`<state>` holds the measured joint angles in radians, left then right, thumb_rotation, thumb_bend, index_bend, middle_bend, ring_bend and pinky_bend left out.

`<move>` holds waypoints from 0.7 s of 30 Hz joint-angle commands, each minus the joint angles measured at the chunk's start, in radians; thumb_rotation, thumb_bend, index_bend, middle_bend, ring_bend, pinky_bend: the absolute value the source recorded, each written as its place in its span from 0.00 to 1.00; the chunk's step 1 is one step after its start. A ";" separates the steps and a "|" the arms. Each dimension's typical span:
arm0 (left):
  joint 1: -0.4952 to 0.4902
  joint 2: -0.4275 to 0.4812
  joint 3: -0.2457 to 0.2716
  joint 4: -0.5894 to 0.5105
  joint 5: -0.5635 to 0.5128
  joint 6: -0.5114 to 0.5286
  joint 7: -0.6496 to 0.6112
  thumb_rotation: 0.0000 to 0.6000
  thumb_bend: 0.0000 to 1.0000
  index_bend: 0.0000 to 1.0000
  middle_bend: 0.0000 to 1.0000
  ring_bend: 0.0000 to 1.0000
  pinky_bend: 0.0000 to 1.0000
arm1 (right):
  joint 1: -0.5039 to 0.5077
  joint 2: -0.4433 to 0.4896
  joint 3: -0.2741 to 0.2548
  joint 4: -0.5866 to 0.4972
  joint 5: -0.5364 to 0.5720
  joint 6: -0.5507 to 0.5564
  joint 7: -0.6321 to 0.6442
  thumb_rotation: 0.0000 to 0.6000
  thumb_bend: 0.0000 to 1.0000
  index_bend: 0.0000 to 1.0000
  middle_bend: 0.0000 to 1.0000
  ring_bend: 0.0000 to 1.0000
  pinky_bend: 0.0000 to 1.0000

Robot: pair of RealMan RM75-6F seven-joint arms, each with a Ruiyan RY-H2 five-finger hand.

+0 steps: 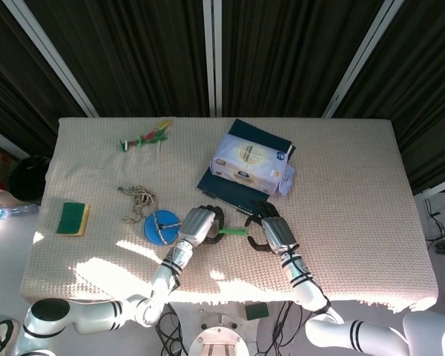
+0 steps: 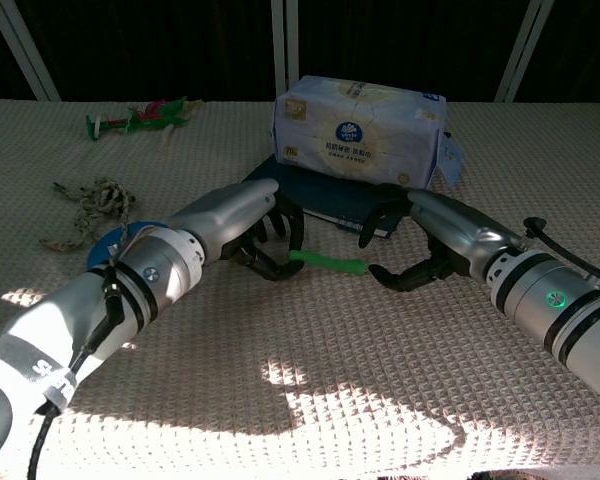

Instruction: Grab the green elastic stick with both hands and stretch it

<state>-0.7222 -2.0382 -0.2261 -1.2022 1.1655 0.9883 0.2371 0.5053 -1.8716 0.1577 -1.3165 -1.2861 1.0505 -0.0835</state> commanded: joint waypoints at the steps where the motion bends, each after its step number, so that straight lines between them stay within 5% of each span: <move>1: 0.001 0.001 0.001 0.001 0.000 -0.001 -0.002 1.00 0.31 0.61 0.35 0.33 0.38 | 0.008 -0.012 0.004 0.013 0.003 -0.007 0.006 1.00 0.37 0.44 0.02 0.00 0.00; 21: 0.015 0.009 -0.009 -0.006 -0.041 -0.015 -0.010 1.00 0.31 0.60 0.33 0.33 0.38 | 0.027 -0.077 0.012 0.094 0.011 -0.017 0.036 1.00 0.38 0.46 0.03 0.00 0.00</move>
<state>-0.7067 -2.0296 -0.2349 -1.2077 1.1246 0.9731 0.2270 0.5315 -1.9467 0.1688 -1.2244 -1.2738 1.0323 -0.0490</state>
